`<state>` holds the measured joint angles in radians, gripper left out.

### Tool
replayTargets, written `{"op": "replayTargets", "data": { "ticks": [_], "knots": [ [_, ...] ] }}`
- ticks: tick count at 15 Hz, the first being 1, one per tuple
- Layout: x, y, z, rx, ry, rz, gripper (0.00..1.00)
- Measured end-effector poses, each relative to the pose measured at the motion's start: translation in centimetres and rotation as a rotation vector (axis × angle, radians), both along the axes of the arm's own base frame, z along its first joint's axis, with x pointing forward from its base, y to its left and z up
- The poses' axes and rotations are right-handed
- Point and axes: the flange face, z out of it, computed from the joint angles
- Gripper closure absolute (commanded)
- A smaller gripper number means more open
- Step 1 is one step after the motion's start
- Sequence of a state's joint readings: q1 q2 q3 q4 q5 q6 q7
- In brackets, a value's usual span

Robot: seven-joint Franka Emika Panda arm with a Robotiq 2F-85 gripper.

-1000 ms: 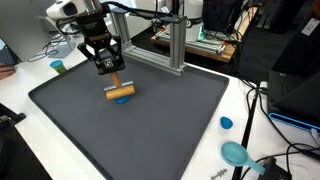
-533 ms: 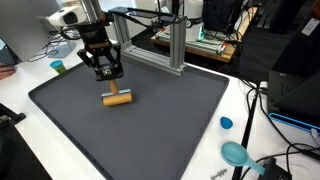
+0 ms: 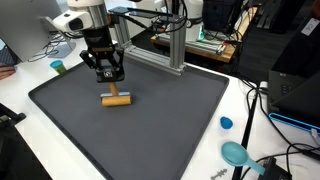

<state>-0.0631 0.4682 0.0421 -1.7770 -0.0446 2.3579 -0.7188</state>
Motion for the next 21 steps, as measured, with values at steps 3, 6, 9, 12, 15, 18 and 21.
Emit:
{"op": "replayTargets", "data": {
  "ticks": [3,6,9,12,15,18,21],
  "knots": [
    [0.0,0.2,0.0,-0.014,0.005,-0.011,0.78],
    [0.0,0.0,0.0,-0.014,0.015,-0.015,0.78],
    [0.0,-0.5,0.0,-0.002,0.027,-0.03,0.78],
    [0.2,-1.5,-0.1,0.025,0.032,-0.063,0.78],
    [0.1,-2.3,-0.2,0.046,0.035,-0.092,0.78],
    [0.1,-2.8,-0.2,0.058,0.036,-0.109,0.78],
    [0.0,-3.4,-0.2,0.089,0.04,-0.108,0.53]
  ]
}}
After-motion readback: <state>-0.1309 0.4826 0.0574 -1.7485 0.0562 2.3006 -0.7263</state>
